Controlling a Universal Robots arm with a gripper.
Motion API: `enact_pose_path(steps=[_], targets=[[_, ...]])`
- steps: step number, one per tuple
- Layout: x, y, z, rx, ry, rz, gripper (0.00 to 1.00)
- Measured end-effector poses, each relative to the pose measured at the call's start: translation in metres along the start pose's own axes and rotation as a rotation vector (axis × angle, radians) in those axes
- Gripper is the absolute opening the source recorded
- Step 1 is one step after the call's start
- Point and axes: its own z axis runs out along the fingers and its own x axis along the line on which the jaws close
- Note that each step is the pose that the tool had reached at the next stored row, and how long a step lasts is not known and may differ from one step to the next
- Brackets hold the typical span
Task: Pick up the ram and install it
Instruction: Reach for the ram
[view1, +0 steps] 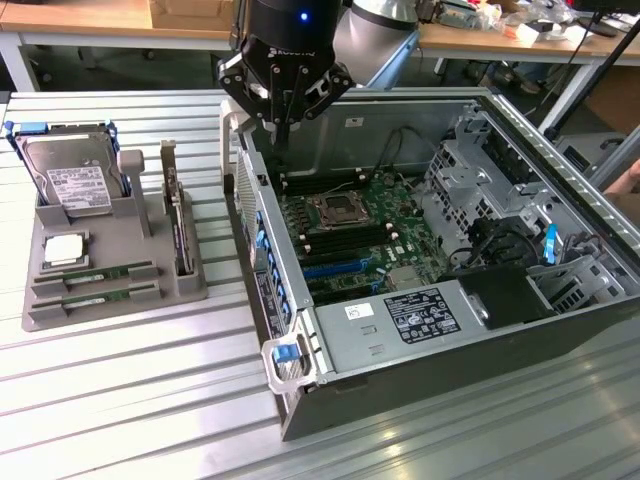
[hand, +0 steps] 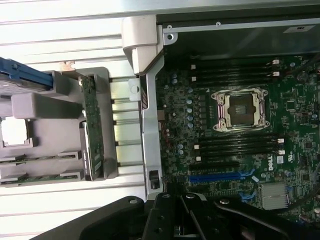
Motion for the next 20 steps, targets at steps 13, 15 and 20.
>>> enact_pose_path(steps=[13,15,20], targets=[[0.009,-0.0007,-0.0002,0.0000,0.0000,0.000,0.11],[0.011,-0.0008,-0.0003,0.0000,0.0000,0.000,0.11],[0.014,-0.0011,-0.0004,0.0000,0.0000,0.000,0.11]])
